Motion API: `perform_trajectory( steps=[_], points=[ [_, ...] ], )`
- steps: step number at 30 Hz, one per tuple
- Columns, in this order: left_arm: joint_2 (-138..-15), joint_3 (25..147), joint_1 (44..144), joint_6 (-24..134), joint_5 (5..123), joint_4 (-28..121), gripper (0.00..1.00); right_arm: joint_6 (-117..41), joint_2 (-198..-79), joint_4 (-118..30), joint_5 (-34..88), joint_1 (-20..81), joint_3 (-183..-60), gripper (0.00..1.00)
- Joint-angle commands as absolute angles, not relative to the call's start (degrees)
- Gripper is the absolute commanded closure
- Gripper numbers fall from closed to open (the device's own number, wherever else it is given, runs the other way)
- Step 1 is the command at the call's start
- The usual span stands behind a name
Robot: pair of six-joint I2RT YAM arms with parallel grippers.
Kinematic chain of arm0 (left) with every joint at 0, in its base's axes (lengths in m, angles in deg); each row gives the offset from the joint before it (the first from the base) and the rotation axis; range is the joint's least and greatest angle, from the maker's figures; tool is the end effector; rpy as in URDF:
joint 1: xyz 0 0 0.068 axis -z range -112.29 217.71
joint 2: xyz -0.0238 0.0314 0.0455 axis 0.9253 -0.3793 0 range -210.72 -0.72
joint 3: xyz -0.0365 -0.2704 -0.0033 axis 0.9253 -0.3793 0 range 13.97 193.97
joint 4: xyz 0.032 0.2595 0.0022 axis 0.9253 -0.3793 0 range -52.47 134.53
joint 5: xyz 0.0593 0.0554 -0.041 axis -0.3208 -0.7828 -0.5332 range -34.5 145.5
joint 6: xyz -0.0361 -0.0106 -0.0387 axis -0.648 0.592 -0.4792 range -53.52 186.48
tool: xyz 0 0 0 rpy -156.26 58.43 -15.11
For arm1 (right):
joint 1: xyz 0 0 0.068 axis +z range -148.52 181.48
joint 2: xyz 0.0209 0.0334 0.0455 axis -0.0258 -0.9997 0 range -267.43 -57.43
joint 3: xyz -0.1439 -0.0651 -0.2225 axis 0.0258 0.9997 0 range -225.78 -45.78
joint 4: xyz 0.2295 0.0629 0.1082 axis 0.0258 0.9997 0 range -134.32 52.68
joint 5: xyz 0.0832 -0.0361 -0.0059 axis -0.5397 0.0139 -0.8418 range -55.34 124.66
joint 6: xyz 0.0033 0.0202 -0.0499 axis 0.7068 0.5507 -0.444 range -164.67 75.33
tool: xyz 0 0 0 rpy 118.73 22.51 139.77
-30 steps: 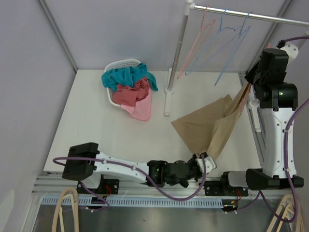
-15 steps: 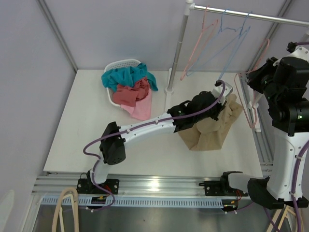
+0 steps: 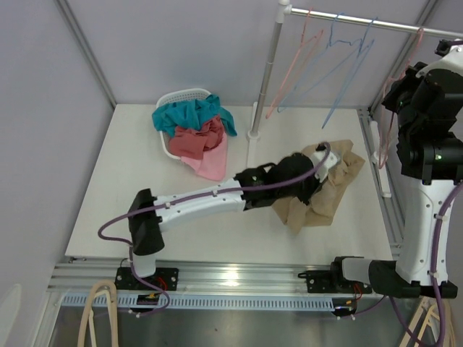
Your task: Remove the t-shirt from the hanger
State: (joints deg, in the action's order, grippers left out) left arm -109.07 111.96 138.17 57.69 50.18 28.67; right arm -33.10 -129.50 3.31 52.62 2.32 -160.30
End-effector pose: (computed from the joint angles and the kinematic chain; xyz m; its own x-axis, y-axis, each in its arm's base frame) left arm 0.1548 -0.4260 0.3307 -0.2853 0.3485 -0.8928 0.8772 0.4703 -0.0968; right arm 0.1866 -0.0082 0.5645 -0.0296 0.1903 -0.9813 0.3053 0.9365 0.1724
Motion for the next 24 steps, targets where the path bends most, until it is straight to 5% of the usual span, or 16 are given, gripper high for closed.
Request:
perform_trajectory(
  steps=[1, 7, 14, 24],
  points=[
    [-99.34, 125.53, 131.8, 58.67, 51.62, 23.38, 0.99, -36.67, -131.34, -10.64, 48.74, 2.01, -159.15, 1.0],
    [-102.14, 144.54, 117.04, 59.97, 54.97, 17.63, 0.99, -39.91, -138.45, -15.57, 45.82, -0.01, -165.04, 1.0],
    [-108.99, 150.38, 99.29, 57.17, 54.79, 26.85, 0.99, -40.36, -148.38, -16.29, 44.51, -3.79, -175.14, 1.0],
    [-114.62, 157.14, 87.15, 56.64, 52.69, 39.16, 0.99, -37.81, -155.77, -18.48, 40.64, -7.13, -178.4, 1.0]
  ],
)
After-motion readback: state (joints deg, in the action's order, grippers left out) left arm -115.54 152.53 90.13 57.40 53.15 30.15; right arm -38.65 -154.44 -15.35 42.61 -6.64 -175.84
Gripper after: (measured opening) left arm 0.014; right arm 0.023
